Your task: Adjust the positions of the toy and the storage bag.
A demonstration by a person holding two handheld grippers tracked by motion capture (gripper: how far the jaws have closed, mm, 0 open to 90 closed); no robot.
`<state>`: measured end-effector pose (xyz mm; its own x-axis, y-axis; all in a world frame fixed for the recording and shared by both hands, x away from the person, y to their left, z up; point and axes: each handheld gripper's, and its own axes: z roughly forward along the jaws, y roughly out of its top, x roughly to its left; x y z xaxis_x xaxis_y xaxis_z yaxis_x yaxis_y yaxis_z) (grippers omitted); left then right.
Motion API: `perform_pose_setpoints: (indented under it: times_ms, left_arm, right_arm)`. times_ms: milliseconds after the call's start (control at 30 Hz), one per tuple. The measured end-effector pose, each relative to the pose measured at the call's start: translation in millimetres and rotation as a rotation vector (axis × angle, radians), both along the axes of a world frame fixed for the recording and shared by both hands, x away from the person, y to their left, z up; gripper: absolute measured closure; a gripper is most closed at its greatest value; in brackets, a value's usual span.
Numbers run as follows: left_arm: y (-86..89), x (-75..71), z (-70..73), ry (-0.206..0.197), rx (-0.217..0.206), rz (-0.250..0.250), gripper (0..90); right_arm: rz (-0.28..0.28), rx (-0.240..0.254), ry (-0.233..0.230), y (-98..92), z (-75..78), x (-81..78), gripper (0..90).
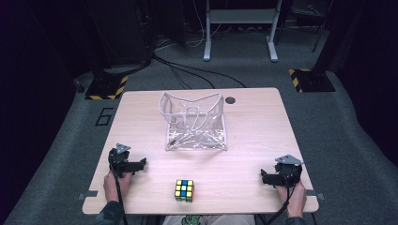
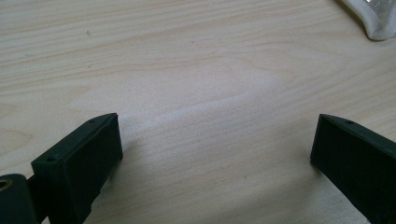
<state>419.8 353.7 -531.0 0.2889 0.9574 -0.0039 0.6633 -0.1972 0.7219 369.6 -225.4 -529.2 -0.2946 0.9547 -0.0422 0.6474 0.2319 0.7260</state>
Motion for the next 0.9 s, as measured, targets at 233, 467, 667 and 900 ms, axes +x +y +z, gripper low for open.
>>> perform_pose_setpoints:
  times_ms: [233,467,667,900]
  left_arm:
    - [0.1,0.0,0.0,0.000,-0.001,-0.001,2.1]
    - [0.3,1.5,0.2,0.006,-0.005,-0.011,2.0]
    - [0.3,1.8,0.0,0.003,-0.006,-0.013,2.0]
    - [0.3,1.8,0.0,0.003,-0.006,-0.013,2.0]
  right_arm:
    - [0.056,0.026,0.005,-0.6,2.8,-0.6,0.0]
    - [0.053,0.066,-0.006,4.8,6.2,-7.2,0.0]
    - [0.064,0.067,-0.017,10.5,14.5,-11.3,0.0]
    - [0.097,0.063,-0.031,19.9,27.5,-11.4,0.0]
